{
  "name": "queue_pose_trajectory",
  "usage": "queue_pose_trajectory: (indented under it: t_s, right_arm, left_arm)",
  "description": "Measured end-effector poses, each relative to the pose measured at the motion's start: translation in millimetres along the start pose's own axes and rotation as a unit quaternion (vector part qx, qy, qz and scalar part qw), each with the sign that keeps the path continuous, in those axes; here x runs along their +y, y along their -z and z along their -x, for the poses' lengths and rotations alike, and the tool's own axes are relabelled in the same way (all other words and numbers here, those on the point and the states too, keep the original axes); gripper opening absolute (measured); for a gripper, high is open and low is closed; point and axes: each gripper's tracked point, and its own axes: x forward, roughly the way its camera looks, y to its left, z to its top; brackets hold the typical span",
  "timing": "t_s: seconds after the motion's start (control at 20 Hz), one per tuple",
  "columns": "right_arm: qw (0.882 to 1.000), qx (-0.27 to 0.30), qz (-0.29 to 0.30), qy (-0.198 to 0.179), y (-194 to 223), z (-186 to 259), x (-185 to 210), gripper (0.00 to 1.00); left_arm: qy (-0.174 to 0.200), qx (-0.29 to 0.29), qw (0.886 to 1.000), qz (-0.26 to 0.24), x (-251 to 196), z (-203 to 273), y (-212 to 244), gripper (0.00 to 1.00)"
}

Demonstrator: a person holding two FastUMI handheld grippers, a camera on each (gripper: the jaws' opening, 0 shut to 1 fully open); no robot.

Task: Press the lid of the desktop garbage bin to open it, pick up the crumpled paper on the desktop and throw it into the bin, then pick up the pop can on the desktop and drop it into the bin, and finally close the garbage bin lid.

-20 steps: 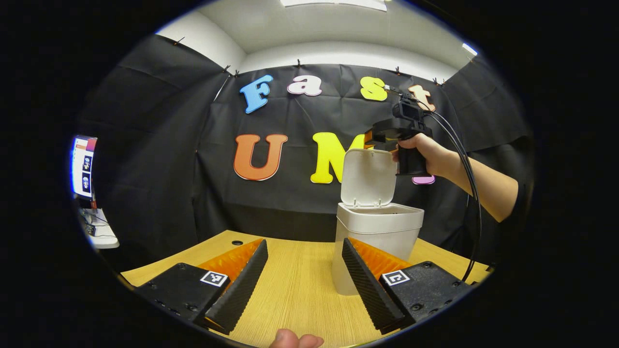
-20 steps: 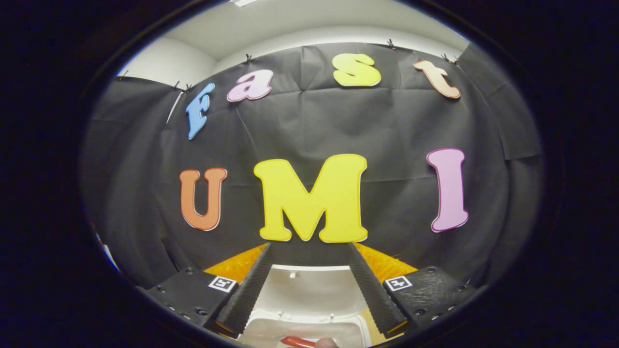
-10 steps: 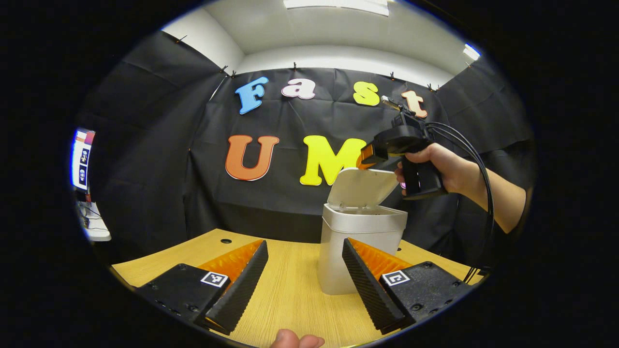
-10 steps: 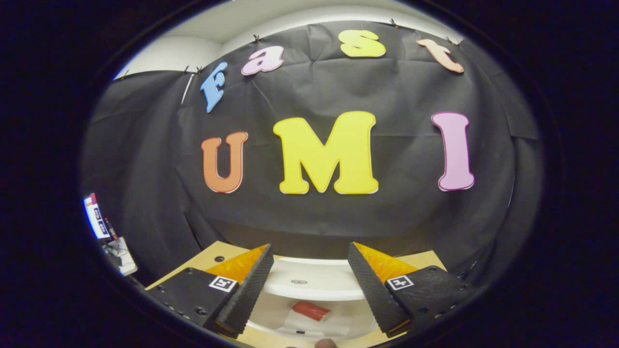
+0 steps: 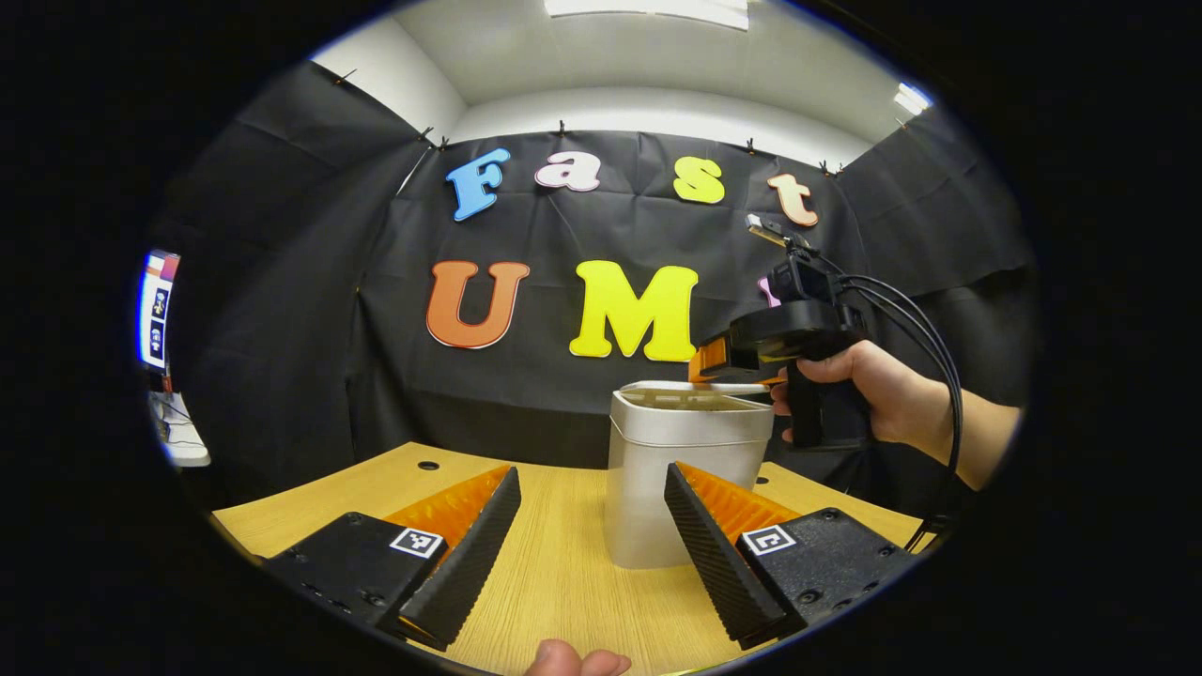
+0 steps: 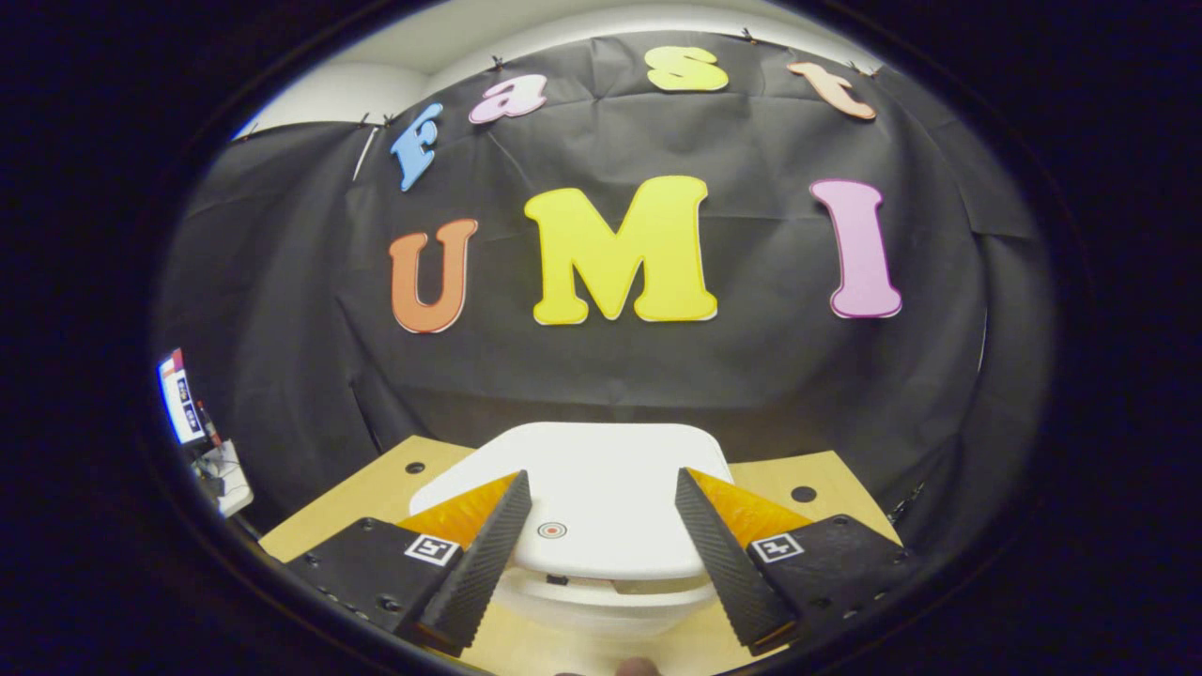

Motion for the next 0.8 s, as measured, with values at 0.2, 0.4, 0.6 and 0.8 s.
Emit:
queue_pose_trajectory:
  t_s: [0.2,0.4,0.6,0.8]
  right_arm:
    - [1.0,-0.002,-0.002,0.004,8.5,-0.2,-0.5,0.94]
    - [1.0,-0.009,0.003,0.008,13.9,-0.8,-1.0,0.97]
    - [1.0,-0.014,0.002,0.017,22.8,-2.9,-3.1,0.97]
    - [0.997,-0.058,0.016,0.039,26.1,-3.9,-1.3,0.99]
  left_arm:
    - [0.0,0.0,1.0,-0.006,-0.4,-0.6,2.4,0.99]
    - [-0.002,0.003,1.0,-0.008,1.2,-1.1,1.9,0.99]
    - [-0.003,0.001,1.0,-0.003,0.7,-1.1,5.2,0.99]
    - [0.0,0.001,1.0,0.007,-2.3,-3.7,7.7,0.99]
